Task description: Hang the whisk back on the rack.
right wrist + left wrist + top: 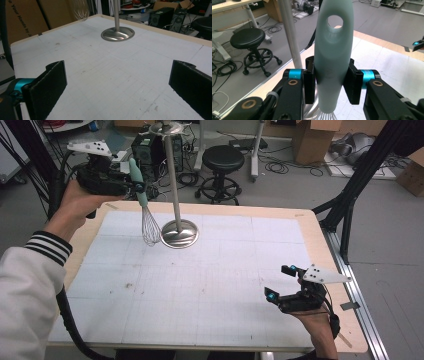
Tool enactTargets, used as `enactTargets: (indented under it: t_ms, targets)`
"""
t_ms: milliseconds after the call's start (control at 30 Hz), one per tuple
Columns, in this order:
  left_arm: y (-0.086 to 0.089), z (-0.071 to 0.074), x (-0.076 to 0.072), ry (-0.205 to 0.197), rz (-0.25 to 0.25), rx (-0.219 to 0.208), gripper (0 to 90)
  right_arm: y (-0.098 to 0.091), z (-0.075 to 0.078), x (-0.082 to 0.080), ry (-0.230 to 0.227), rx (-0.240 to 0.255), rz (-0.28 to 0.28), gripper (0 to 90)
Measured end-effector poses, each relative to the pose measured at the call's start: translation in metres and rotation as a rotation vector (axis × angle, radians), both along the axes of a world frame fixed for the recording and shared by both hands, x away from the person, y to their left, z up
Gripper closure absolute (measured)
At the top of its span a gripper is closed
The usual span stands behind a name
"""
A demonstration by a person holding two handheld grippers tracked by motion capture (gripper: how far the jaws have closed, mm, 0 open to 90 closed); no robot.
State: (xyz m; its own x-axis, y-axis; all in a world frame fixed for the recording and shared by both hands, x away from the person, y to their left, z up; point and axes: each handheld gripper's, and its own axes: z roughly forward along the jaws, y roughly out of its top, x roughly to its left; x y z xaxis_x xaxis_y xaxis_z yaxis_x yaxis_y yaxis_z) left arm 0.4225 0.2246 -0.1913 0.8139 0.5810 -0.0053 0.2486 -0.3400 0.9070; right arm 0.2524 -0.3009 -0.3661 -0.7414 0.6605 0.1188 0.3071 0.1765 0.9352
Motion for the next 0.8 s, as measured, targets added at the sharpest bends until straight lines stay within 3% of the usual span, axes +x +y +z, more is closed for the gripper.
enactTargets:
  t_ms: [400,733,800]
  targets:
    - [0.006,0.007,0.022,0.007,0.038,0.003,66.3,-0.004,-0.001,0.000,0.001,0.005,-0.013,0.3]
    - [0.007,0.015,0.036,0.010,0.028,0.007,66.3,-0.004,-0.004,0.001,0.009,0.000,-0.011,0.3]
    - [0.009,0.019,0.039,0.012,0.027,0.025,66.3,-0.004,-0.003,0.001,0.004,0.000,-0.009,0.3]
